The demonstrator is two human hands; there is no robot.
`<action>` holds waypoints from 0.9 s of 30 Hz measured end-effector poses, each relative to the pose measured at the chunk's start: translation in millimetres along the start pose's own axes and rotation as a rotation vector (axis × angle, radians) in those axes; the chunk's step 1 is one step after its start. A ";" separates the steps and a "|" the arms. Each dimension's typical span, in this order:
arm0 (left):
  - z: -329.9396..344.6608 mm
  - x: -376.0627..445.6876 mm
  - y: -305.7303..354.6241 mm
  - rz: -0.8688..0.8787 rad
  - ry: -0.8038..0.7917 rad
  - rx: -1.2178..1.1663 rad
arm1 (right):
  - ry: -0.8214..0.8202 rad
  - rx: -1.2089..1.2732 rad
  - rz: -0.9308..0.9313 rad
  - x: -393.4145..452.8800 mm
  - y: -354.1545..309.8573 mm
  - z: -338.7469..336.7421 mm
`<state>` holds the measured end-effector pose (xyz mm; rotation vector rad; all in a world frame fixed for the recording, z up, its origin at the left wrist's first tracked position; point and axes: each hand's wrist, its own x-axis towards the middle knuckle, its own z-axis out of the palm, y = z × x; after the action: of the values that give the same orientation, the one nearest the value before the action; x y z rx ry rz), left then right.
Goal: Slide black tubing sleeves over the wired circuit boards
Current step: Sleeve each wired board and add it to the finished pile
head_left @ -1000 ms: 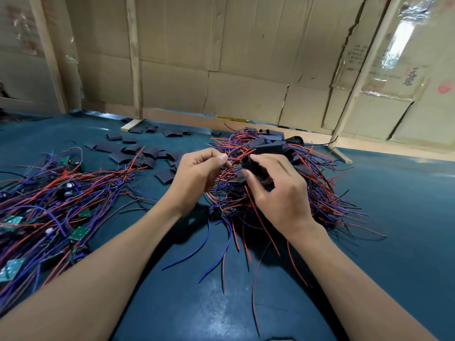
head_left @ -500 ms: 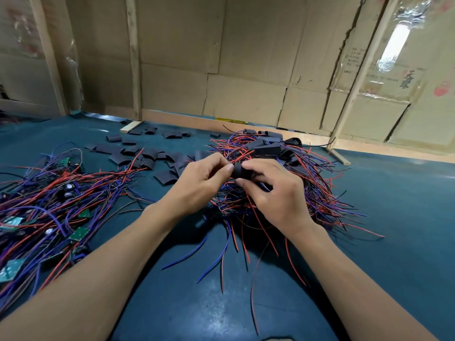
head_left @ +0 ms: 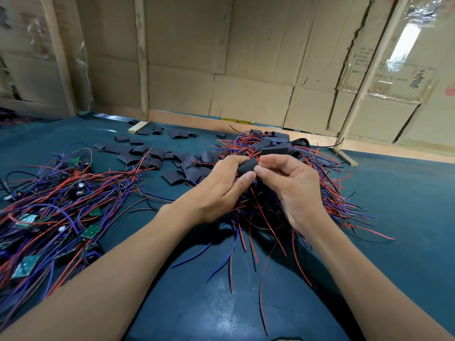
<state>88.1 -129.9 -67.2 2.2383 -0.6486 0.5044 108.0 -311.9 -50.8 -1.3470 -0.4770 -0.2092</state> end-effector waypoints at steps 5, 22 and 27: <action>-1.3 2.2 -4.8 0.039 0.027 0.071 | -0.036 0.083 0.053 0.2 -3.9 -1.5; -3.0 1.4 -11.2 0.078 0.012 0.128 | -0.173 -0.157 0.040 5.3 -5.1 -12.4; -4.5 0.6 -11.9 0.065 -0.022 0.158 | -0.203 -0.199 0.058 7.5 -8.9 -15.2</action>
<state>94.9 -119.6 -70.5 2.3800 -0.7164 0.5822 114.1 -327.7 -41.8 -1.5832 -0.5980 -0.0730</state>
